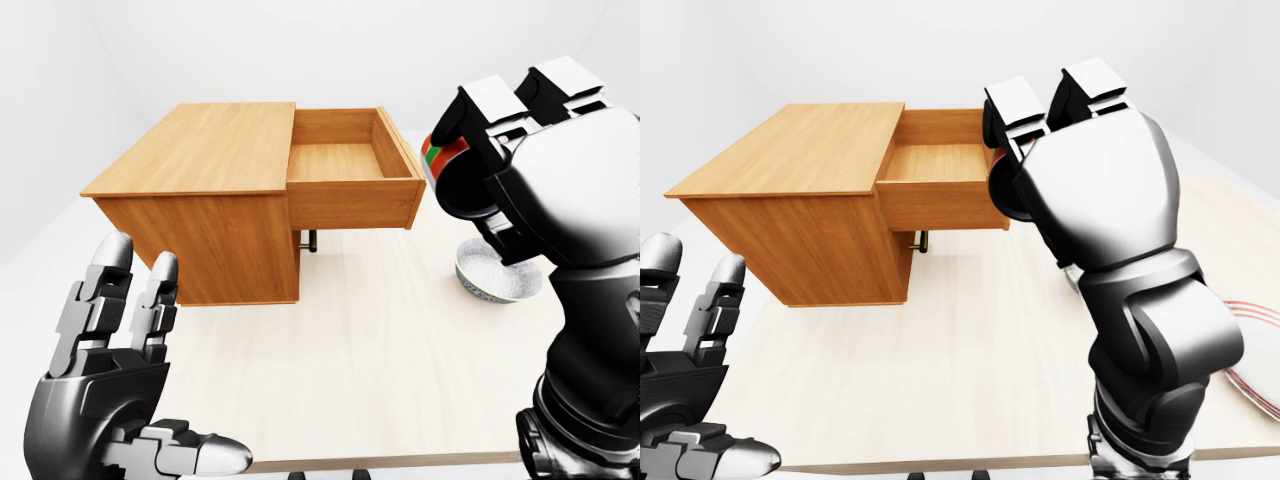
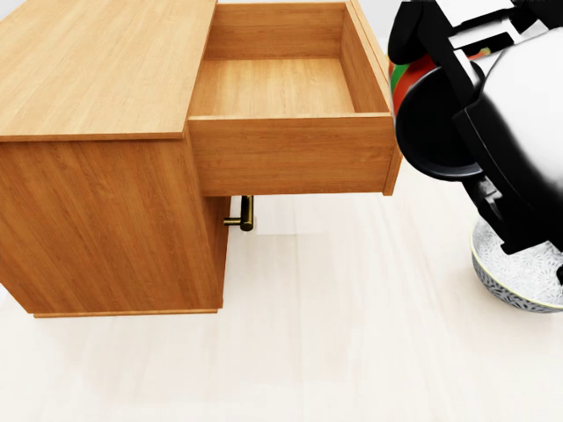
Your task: Put the ketchup in the top drawer of the cabinet.
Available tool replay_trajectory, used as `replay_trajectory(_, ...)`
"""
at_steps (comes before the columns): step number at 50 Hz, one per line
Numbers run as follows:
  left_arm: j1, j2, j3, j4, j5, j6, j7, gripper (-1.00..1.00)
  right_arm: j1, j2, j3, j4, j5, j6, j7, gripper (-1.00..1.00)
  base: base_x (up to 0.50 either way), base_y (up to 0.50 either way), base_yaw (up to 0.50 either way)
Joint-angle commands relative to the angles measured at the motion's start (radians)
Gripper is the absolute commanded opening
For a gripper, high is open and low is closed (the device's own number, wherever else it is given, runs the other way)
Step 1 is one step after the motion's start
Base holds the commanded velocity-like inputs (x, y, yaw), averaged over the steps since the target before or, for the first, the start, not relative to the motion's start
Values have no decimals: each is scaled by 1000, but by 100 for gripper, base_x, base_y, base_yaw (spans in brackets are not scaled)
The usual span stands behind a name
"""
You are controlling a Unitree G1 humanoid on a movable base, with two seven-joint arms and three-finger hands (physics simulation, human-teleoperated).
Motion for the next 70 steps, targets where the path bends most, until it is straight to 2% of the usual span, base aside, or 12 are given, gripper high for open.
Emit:
replay_trajectory(1,-2,2,-1,0,-1,1,3,100,-241,-123,84,179,-4,0,0,-100,0,0,0)
replay_trajectory(3,-4,1,1,0,-2,4,2,100,-254,-109,78,203,-9,0,0,-100,0,0,0)
replay_trajectory(6,-20,-12,5,0,3,26,-3,100,-285,-96,72,247,-11,0,0,-100,0,0,0)
replay_trajectory(13,-15,-7,4,0,1,19,-1,100,-384,-94,79,353,-2,0,0,-100,0,0,0)
replay_trajectory(18,-9,3,4,0,-5,9,5,100,-436,-65,72,421,-16,0,0,-100,0,0,0)
replay_trajectory(26,-20,-8,1,0,4,23,0,100,-537,5,16,579,-54,0,0,-100,0,0,0)
replay_trajectory(34,-21,2,11,0,-11,23,10,100,-645,25,1,810,51,0,0,-100,0,0,0)
replay_trajectory(50,-26,-4,25,0,-22,33,2,100,-766,46,36,1053,190,0,0,-100,0,0,0)
replay_trajectory(58,-25,-6,20,0,-17,31,-1,100,-892,79,36,1355,315,0,0,-100,0,0,0)
replay_trajectory(62,-34,-4,29,0,-26,42,5,100,-958,73,36,1517,381,0,0,-100,0,0,0)
replay_trajectory(66,-25,4,23,0,-25,27,8,100,-1004,61,43,1631,425,0,0,-100,0,0,0)
replay_trajectory(70,-23,3,19,0,-22,26,6,100,-1028,40,39,1732,461,0,0,-100,0,0,0)
